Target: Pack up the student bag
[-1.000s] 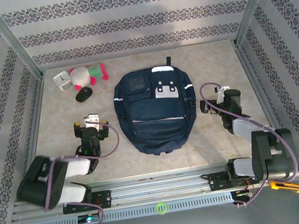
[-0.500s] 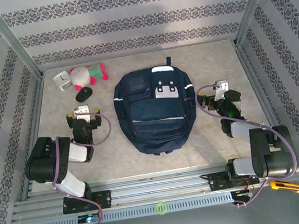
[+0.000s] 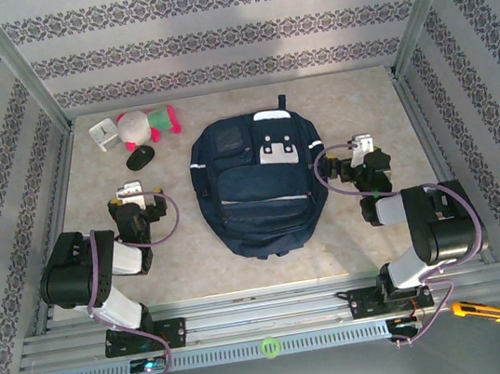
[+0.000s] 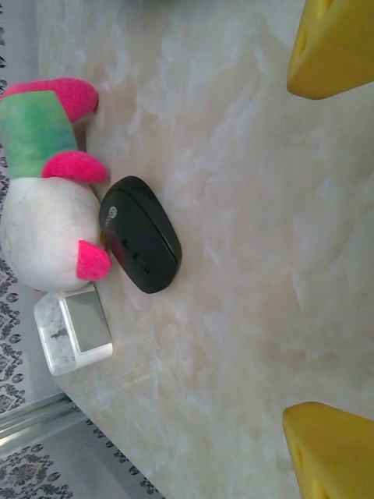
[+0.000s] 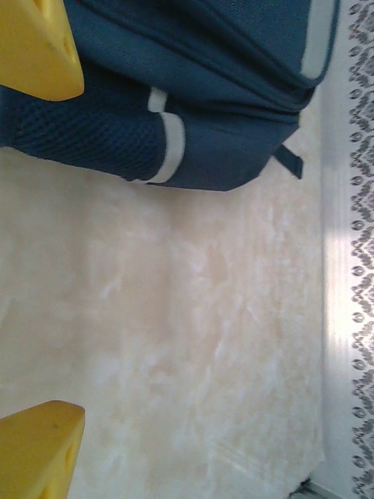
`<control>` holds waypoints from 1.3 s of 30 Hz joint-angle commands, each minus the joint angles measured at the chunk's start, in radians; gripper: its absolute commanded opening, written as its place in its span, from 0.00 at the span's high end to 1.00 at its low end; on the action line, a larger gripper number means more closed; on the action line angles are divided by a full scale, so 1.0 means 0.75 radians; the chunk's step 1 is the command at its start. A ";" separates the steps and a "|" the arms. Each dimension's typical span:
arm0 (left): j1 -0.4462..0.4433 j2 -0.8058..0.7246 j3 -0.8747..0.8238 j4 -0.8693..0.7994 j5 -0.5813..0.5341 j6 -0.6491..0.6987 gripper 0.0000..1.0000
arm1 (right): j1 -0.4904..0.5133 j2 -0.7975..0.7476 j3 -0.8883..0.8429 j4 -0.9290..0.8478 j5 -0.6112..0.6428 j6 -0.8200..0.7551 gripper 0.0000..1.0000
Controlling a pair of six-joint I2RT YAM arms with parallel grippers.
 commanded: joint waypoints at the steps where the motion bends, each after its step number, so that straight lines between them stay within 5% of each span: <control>1: 0.011 -0.011 0.097 -0.103 0.016 -0.028 0.01 | -0.013 -0.007 0.020 0.009 0.008 0.015 0.02; 39: 0.015 -0.012 0.120 -0.155 0.024 -0.025 0.01 | -0.012 -0.008 0.023 0.002 0.006 0.013 0.02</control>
